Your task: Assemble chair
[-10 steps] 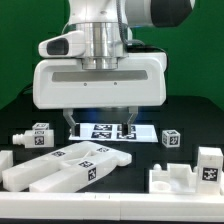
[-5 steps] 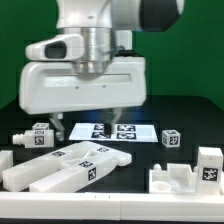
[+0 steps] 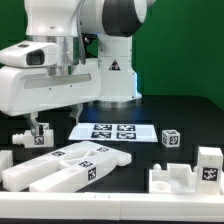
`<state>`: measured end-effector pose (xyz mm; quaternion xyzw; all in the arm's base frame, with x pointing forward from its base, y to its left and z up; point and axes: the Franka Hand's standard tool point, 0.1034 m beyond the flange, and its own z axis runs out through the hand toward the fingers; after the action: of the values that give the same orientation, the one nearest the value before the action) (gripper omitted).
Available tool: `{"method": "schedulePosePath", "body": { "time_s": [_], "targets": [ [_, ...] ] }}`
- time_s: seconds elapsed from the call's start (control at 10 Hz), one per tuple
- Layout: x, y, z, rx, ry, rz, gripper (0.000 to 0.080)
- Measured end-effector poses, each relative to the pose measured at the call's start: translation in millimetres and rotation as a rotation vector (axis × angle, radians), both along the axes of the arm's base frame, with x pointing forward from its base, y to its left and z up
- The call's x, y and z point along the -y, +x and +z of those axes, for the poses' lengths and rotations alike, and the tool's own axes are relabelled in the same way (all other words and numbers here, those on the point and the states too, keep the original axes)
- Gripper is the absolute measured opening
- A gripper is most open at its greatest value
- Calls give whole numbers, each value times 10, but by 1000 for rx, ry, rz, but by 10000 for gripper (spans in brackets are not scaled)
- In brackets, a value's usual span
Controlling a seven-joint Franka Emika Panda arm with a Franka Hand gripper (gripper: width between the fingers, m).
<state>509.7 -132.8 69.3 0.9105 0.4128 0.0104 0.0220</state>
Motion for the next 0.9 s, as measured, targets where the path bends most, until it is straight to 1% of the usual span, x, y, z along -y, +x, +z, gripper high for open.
{"method": "schedulePosePath", "body": {
  "time_s": [0.1, 0.2, 0.3, 0.4, 0.5, 0.6, 0.7, 0.9],
  "targets": [
    [22, -7, -1, -4, -7, 41, 648],
    [61, -71, -22, -17, -15, 142, 648],
    [100, -306, -100, -48, -7, 198, 648],
    [115, -617, -205, -85, 5, 202, 648],
    [180, -774, -264, -91, -4, 300, 648],
    [287, -833, -272, -84, -15, 365, 648],
    [298, -819, -267, -95, -24, 428, 648],
    [327, -849, -280, -114, -35, 549, 648]
  ]
}}
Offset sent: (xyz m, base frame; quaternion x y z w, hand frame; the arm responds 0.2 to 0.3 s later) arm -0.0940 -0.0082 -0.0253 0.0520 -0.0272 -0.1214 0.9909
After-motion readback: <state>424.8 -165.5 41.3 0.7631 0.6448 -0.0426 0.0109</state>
